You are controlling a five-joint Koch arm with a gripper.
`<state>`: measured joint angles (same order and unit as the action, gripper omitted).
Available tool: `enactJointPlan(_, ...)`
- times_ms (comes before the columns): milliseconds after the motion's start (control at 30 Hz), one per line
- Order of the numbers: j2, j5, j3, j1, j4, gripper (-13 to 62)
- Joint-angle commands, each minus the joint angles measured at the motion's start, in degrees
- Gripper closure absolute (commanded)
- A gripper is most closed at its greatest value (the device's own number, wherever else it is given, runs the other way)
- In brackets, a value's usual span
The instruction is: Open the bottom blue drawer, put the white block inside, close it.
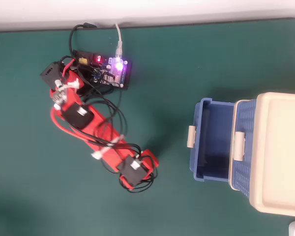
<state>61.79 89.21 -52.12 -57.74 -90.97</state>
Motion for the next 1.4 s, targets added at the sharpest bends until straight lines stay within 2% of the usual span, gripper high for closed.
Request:
enactJointPlan(0, 11.4, 2.5, 1.9, 1.5, -4.9, 57.7)
enactJointPlan(100, 20.7, 9.9, 6.3, 1.9, -7.4, 57.7)
enactJointPlan(200, 23.6, 27.1, 12.9, 1.1, -6.9, 57.7)
enactJointPlan(333, 18.7, 49.9, 25.2, -12.0, -3.3, 57.7)
enactJointPlan(467, 10.3, 63.6, 36.3, -19.9, 1.1, 57.7)
enactJointPlan(733, 2.5, 66.2, 39.3, -25.4, 1.3, 57.6)
enactJointPlan(1133, -0.4, 66.3, 39.3, -25.3, 5.8, 57.0)
enactJointPlan(1167, -0.4, 66.3, 39.3, -25.3, 6.8, 53.9)
enactJointPlan(1200, -0.4, 66.3, 39.4, -25.3, 7.7, 46.9)
enactJointPlan(1267, -0.6, 66.2, 39.3, -25.4, 10.0, 27.9)
enactJointPlan(1300, -1.0, 66.2, 39.2, -25.4, 10.5, 21.7)
enactJointPlan(1367, -1.7, 66.2, 39.2, -25.1, 10.1, 16.8)
